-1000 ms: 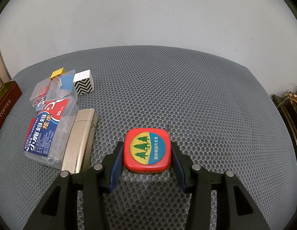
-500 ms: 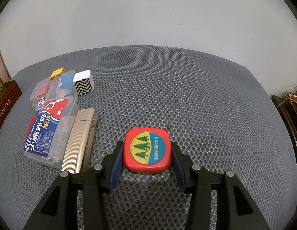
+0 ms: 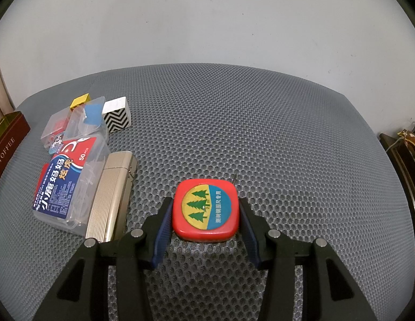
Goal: Organize rigid objects
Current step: 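Lower the dark red block into the tin and open the left tool, then carry the red tape measure into the tin and release it with the right tool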
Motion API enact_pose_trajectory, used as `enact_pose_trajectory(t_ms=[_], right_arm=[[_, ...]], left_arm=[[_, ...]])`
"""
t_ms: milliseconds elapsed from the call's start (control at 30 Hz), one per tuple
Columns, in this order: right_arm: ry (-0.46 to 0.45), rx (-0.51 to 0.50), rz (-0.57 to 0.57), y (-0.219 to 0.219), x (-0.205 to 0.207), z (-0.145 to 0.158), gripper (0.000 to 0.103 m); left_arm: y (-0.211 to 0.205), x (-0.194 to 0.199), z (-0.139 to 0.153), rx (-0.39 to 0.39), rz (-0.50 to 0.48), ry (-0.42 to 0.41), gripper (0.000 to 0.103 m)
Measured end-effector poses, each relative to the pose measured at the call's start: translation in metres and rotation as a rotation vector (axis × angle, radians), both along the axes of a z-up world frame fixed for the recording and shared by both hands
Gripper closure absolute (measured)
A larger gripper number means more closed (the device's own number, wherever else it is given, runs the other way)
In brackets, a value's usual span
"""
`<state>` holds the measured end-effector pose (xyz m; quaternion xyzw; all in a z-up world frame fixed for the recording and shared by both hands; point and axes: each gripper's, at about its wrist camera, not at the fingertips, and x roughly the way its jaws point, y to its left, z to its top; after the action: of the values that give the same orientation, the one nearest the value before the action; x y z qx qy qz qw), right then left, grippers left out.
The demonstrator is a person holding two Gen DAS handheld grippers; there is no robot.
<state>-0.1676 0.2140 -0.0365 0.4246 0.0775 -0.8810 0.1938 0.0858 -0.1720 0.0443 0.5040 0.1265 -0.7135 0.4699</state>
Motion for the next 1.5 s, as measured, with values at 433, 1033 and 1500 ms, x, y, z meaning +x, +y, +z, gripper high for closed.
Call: enact_pose_trajectory(t_ms=[433, 1033, 1500], right_arm=[[-0.006, 0.012, -0.014, -0.017, -0.01, 0.005, 0.056], [0.02, 0.111, -0.02, -0.001, 0.006, 0.047, 0.056], [0.047, 0.012, 0.276, -0.167, 0.074, 0.103, 0.056]], left_arm=[[0.037, 0.009, 0.013, -0.051, 0.072, 0.039, 0.038], [0.056, 0.044, 0.001, -0.108, 0.152, 0.113, 0.027], [0.064, 0.074, 0.016, -0.207, 0.207, 0.134, 0.025]])
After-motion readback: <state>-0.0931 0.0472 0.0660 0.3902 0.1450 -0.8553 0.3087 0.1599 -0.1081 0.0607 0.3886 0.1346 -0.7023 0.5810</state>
